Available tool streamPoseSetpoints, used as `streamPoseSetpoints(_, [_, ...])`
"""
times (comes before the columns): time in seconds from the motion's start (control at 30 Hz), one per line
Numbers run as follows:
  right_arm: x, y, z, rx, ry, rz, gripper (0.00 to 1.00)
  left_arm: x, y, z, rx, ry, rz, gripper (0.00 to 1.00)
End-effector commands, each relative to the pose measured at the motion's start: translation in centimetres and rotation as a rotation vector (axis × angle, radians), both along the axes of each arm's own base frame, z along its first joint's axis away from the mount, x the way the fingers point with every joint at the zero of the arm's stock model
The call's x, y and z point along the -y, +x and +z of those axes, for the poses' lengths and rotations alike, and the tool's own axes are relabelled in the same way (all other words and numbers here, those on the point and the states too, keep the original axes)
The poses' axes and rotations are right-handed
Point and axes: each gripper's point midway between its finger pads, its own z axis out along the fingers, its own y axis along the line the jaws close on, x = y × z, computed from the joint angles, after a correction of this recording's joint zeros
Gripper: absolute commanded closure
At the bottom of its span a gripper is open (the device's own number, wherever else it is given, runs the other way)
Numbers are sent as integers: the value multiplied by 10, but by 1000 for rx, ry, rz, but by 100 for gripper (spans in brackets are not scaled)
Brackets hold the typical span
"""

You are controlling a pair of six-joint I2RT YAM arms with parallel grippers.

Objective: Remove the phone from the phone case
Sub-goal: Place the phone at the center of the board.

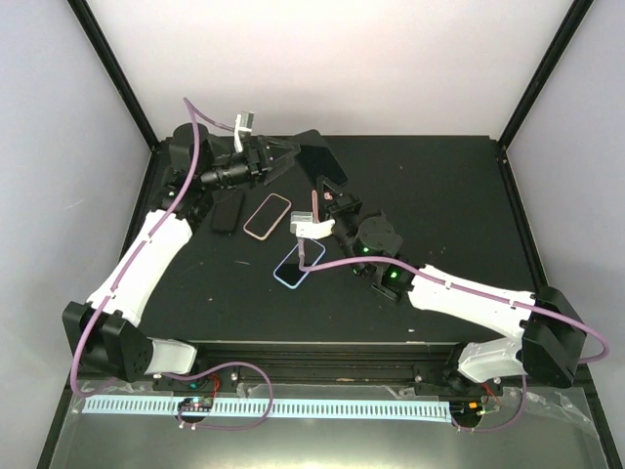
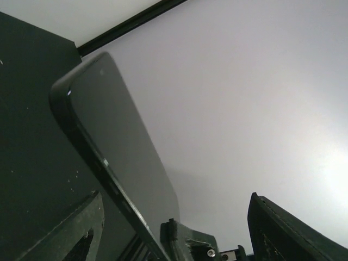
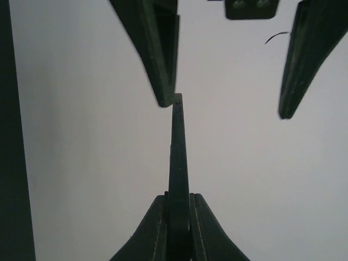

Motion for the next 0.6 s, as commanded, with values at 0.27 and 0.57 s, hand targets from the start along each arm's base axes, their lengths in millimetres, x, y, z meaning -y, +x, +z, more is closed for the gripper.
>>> streamPoseSetpoints(0.27, [-1,-13,38,124,109,11,98,18,-7,-18,-30,7,-29,34])
streamPoseSetpoints(0.57, [-9,-18,33,130,101,28,98,21,-5,-29,-58,-4,-30,58])
